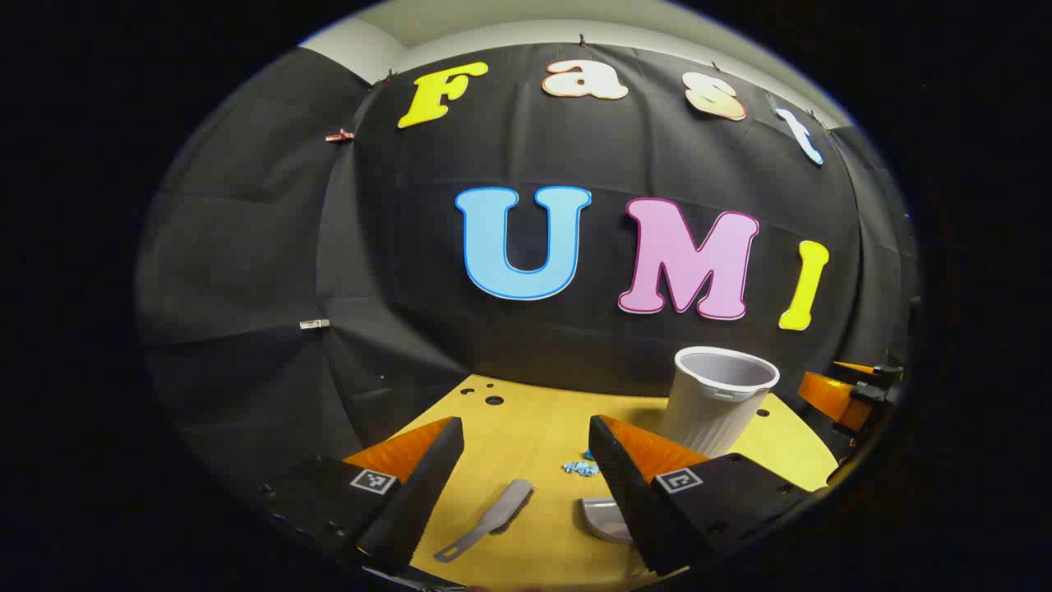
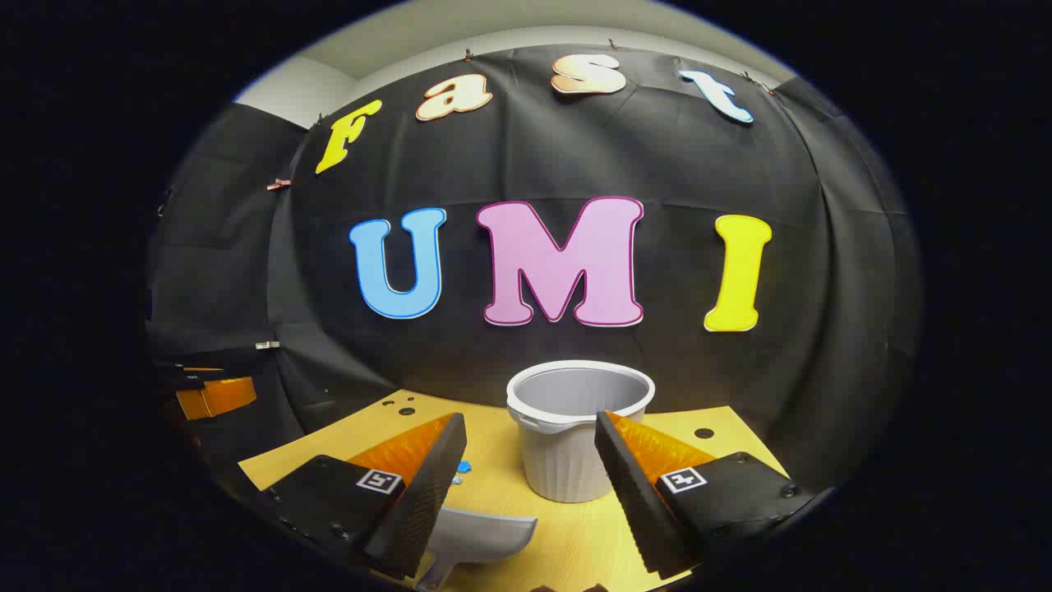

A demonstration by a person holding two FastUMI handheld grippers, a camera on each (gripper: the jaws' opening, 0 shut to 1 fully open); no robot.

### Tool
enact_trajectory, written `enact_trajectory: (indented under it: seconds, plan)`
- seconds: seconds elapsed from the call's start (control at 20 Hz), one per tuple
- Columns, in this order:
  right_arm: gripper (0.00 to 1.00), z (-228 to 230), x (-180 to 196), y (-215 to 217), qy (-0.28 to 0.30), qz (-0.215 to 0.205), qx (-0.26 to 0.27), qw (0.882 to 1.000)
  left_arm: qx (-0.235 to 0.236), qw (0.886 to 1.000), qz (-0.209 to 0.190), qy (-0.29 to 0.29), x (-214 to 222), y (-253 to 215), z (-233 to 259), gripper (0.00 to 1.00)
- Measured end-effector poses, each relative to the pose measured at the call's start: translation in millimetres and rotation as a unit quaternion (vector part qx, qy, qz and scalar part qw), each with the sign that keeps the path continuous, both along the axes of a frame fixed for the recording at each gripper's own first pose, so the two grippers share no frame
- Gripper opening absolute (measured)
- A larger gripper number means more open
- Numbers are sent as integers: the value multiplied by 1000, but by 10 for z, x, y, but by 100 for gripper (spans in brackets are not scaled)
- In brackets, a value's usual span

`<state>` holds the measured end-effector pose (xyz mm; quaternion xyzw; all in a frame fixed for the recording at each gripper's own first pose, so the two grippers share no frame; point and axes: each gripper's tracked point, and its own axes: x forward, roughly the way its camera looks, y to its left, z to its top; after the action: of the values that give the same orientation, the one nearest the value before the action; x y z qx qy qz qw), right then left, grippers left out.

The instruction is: Pick up the small broom and dustpan from the desktop, sweep the trash into the dustpan with the broom, and then empty the trash into the garbage bin.

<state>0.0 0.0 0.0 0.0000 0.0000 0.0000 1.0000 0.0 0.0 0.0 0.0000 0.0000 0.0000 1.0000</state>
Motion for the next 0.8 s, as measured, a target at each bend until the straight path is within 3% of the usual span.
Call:
enact_trajectory:
  seconds: [0.25, 0.55, 0.8]
  plan:
    - [97, -139, 59, 86, 36, -20, 27, 999, 20, 1000, -11, 22, 153, 199, -115, 98]
    - [98, -262, 70, 117, 62, -58, 36, 996, 38, 997, -61, 31, 273, 221, -205, 99]
    - [99, -401, 54, 249, 81, -61, 40, 994, 68, 990, -109, 52, 279, 129, -400, 99]
